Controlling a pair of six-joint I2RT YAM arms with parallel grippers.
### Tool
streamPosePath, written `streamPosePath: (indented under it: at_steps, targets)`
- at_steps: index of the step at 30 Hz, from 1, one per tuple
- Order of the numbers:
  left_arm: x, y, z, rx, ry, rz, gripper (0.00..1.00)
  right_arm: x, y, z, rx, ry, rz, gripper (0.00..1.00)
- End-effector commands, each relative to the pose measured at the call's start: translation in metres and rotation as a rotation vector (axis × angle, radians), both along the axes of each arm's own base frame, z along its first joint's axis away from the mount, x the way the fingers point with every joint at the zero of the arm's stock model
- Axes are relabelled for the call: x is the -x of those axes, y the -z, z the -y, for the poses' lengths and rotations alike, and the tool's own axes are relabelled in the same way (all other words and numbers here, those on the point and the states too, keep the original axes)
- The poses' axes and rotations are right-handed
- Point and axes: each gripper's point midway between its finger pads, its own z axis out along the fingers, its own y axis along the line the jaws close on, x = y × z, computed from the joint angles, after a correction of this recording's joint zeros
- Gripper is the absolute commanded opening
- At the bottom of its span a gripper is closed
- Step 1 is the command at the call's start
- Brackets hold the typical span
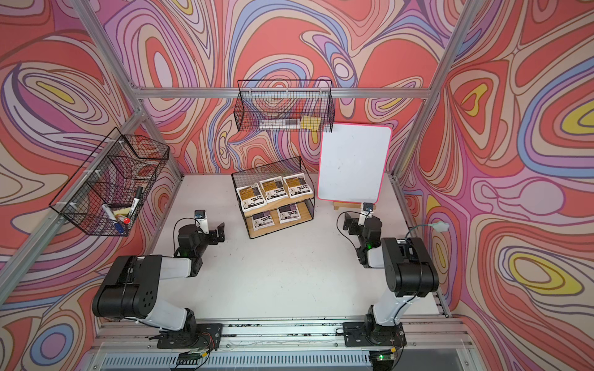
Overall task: Place the bagged coffee beans on the shelf by color
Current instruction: Reset both arms
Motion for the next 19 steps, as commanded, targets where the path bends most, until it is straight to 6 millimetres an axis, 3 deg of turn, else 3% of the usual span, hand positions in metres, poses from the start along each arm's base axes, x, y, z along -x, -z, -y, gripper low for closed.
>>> streamPosePath:
  at_steps: [1, 19]
  targets:
    - [-0.0015, -0.0014, 0.0026, 0.002, 0.001, 0.0, 0.99, -0.0008, -0.0062, -0.0007, 0.008, -0.008, 0.022, 0.98]
    - [-0.0013, -0.0025, 0.0049, 0.004, 0.012, 0.01, 0.99, -0.0016, -0.0052, -0.0036, 0.017, -0.017, 0.014, 0.98]
